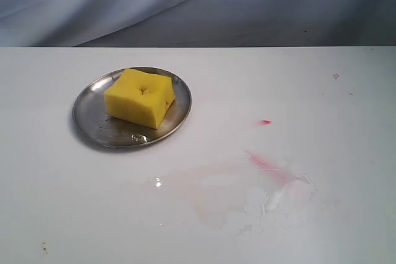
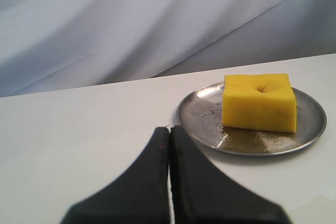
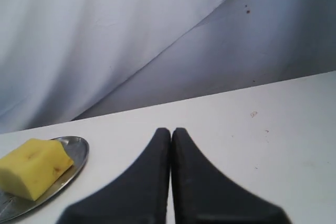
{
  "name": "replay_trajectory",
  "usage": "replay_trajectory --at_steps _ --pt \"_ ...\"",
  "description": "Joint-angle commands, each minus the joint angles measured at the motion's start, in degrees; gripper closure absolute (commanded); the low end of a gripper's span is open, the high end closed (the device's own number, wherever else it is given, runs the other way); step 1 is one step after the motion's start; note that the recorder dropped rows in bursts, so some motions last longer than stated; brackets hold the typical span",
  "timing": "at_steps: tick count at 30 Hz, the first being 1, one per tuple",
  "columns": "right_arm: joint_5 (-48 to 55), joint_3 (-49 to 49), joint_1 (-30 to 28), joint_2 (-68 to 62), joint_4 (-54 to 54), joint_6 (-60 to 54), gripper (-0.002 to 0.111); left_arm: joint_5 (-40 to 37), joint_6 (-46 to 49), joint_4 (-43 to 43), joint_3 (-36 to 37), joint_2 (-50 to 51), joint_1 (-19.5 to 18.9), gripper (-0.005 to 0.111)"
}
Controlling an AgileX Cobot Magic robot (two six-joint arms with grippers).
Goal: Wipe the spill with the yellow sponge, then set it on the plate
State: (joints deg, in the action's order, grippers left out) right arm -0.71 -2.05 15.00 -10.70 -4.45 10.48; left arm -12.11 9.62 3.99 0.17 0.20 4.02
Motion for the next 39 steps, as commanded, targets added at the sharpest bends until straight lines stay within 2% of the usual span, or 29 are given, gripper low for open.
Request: replay_trajectory --at_steps 1,5,11,13,16,18,39 --pt "3.07 2.05 -2.95 8.5 3.48 -0.19 0.108 0.34 -0.47 -0.04 -0.17 -0.2 -0.05 0.107" --pt "7.59 2.05 -3.05 10.7 7.53 -0.19 0.108 0.34 -0.47 -0.04 -0.17 -0.2 -0.05 0.107" --pt "7.81 2.05 -3.05 10.7 9.89 -0.19 0.108 0.34 -0.47 -0.04 -0.17 -0.2 -0.05 0.107" --pt "8.2 2.05 -3.05 10.7 8.83 -0.49 0.108 0.34 -0.47 -0.04 -0.17 -0.2 -0.05 0.107" --pt "8.29 2.05 -3.05 10.7 1.67 -9.27 0.108 0.34 -0.47 -0.04 -0.17 -0.2 -0.05 0.107" --pt "8.29 2.05 -3.05 10.7 1.38 -10.48 0.108 0.34 -0.47 -0.04 -0.17 -0.2 -0.05 0.107" --pt "8.48 2.05 -3.05 10.7 1.83 -10.09 0.108 0.34 -0.47 -0.04 -0.17 -0.2 -0.05 0.107"
